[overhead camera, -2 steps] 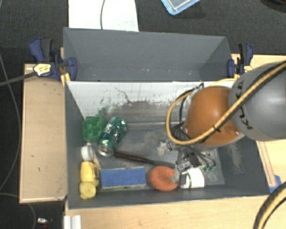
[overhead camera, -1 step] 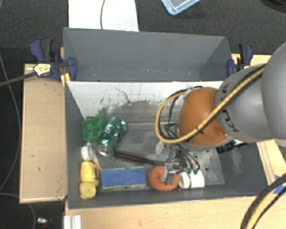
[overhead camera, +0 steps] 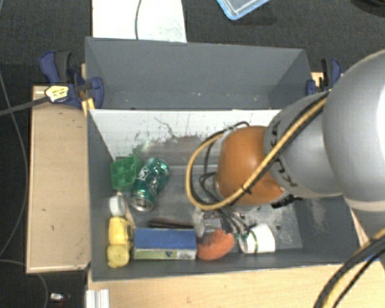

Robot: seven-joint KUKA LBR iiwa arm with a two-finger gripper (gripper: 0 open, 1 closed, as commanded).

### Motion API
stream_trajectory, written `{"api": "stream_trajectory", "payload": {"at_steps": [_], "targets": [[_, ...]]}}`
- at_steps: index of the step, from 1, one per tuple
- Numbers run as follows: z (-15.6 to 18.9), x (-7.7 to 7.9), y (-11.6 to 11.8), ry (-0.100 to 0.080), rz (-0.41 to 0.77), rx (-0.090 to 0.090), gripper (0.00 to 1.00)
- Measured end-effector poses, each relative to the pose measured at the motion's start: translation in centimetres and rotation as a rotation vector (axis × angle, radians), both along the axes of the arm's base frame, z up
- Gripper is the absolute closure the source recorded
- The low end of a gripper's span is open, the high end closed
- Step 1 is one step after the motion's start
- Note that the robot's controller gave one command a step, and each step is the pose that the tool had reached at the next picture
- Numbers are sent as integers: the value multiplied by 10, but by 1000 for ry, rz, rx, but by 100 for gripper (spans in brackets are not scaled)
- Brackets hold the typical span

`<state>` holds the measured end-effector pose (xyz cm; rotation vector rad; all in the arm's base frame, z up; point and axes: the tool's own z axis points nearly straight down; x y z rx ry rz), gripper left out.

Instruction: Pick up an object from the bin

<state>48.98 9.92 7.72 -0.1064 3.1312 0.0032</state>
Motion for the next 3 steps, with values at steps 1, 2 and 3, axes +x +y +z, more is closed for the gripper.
{"api": "stream_trajectory", "payload": {"at_steps": [1, 2, 3], "targets": [[1, 3, 0, -9, 1, 1, 0], [1, 3, 0, -9, 2, 1, 0], [-2, 1, 16, -13, -107, -7, 0]]}}
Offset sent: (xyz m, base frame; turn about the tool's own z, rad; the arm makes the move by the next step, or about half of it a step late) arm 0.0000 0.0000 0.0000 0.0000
